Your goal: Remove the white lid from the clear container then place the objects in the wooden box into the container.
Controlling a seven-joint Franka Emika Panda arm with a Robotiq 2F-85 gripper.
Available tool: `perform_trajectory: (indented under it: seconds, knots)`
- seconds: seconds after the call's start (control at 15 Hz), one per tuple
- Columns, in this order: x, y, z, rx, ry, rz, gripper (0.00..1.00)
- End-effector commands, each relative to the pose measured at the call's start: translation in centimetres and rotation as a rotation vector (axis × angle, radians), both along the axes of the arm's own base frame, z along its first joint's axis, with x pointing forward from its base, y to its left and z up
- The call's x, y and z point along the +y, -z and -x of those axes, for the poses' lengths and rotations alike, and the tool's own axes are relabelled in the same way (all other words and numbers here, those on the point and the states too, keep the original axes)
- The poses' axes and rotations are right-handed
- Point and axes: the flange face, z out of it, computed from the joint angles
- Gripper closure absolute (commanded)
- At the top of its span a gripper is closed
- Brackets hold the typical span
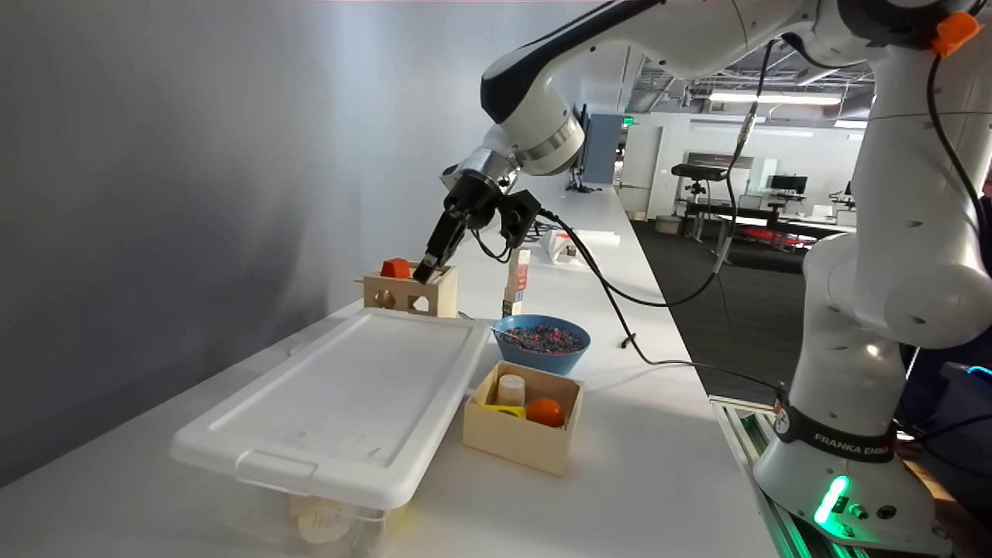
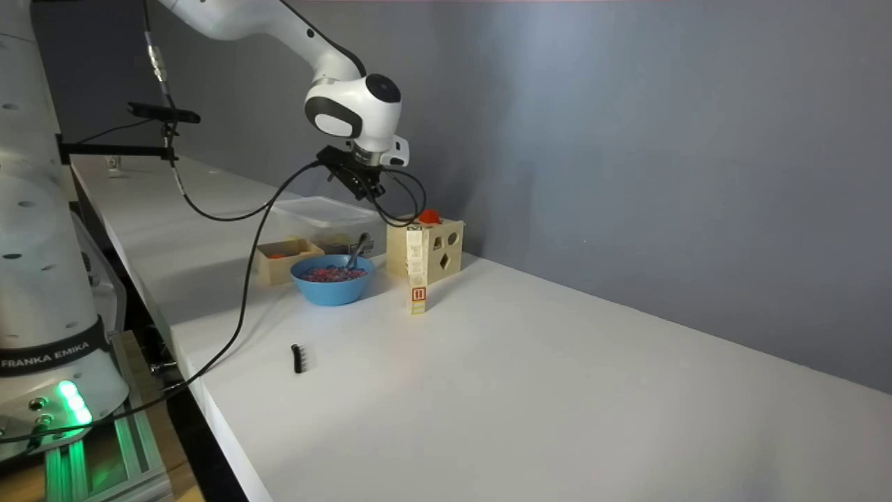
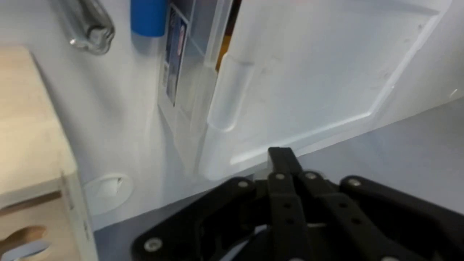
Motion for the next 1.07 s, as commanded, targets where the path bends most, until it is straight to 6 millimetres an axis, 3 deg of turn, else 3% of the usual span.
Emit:
perform_trajectory:
  seconds: [0.0, 0.4, 1.0]
  knots:
    - [-0.4, 0.3, 0.5, -0.034, 0.092, 0.118, 1.0]
    - [0.3, 4.1, 0.9, 0.089, 0.117, 0.215, 1.0]
    - [1.5, 2.9, 2.5, 0.065, 0.08, 0.236, 1.0]
